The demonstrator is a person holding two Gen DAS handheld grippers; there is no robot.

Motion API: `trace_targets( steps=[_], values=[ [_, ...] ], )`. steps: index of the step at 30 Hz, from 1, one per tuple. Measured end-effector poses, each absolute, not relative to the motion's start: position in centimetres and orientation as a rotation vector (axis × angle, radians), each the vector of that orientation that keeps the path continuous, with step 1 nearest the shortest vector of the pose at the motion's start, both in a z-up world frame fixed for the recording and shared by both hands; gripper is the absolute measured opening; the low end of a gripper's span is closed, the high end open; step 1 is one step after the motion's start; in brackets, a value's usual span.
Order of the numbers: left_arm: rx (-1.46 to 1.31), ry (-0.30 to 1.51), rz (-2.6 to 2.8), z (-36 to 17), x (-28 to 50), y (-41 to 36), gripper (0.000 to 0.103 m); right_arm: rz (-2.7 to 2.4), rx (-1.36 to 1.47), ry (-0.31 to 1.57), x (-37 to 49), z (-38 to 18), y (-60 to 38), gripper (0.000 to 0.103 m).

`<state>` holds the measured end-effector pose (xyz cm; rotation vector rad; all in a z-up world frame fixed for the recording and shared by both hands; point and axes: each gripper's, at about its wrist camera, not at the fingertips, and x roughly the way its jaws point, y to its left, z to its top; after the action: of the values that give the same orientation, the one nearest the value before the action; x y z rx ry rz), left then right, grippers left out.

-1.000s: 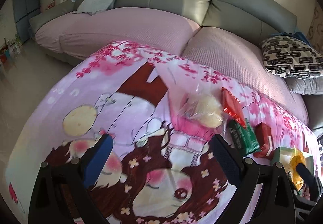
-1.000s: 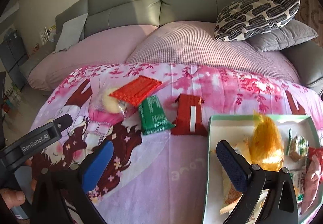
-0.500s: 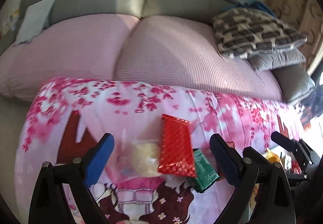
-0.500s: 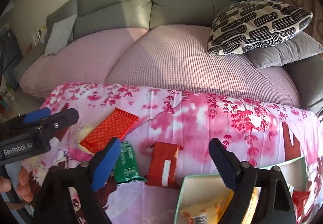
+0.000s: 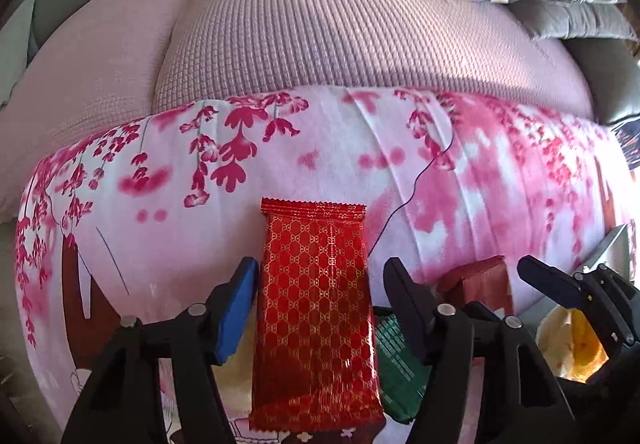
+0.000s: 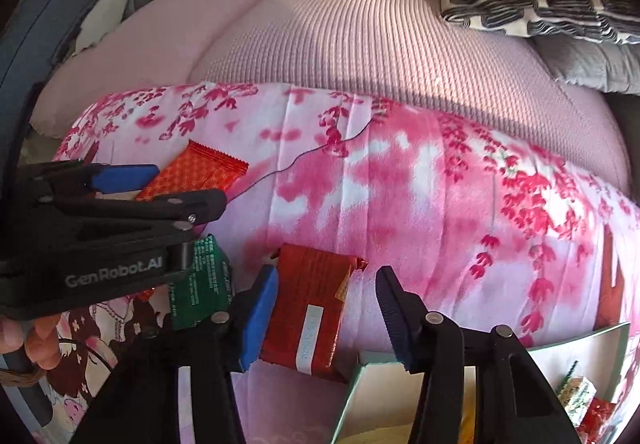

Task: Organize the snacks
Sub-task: 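Grasp the red patterned packet with the left tool while the right tool grasps the red wafer packet, then carry the red patterned packet with the left tool over the tray while the right tool carries the red wafer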

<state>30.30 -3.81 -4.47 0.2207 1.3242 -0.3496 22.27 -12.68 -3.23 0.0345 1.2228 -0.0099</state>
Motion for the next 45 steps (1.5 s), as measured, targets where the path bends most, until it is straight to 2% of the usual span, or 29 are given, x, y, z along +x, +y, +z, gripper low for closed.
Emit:
trace_targets(
  steps=[1, 4, 8, 14, 26, 36, 45],
  values=[
    [0.237, 1.33, -0.338, -4.9, 30.4, -4.0, 0.057, -0.005, 0.041, 1.222, 22.3, -3.3, -12.7, 0.053],
    [0.24, 1.337, -0.334, -5.5, 30.6, -4.2, 0.056, 0.001, 0.041, 1.222, 22.5, -3.4, -12.6, 0.051],
    [0.224, 1.316, -0.339, -5.4, 30.4, -4.2, 0.046, 0.009, 0.043, 1.265, 23.0, -4.9, -12.2, 0.048],
    [0.172, 1.262, -0.326, -4.2, 30.4, -2.8, 0.046, 0.025, 0.074, 1.239, 22.4, -4.4, -12.3, 0.043],
    [-0.012, 0.996, -0.294, 2.8, 24.2, 1.9, 0.045, 0.015, 0.155, 1.022, 18.4, 1.8, -12.8, 0.042],
    [-0.185, 0.911, -0.254, 2.7, 16.7, 3.5, 0.045, -0.039, 0.226, 0.894, 10.4, 4.2, -13.2, 0.042],
    [-0.227, 0.912, -0.19, 1.6, 11.8, 3.3, 0.045, -0.099, 0.289, 0.889, 5.9, 4.0, -14.8, 0.042]
  ],
)
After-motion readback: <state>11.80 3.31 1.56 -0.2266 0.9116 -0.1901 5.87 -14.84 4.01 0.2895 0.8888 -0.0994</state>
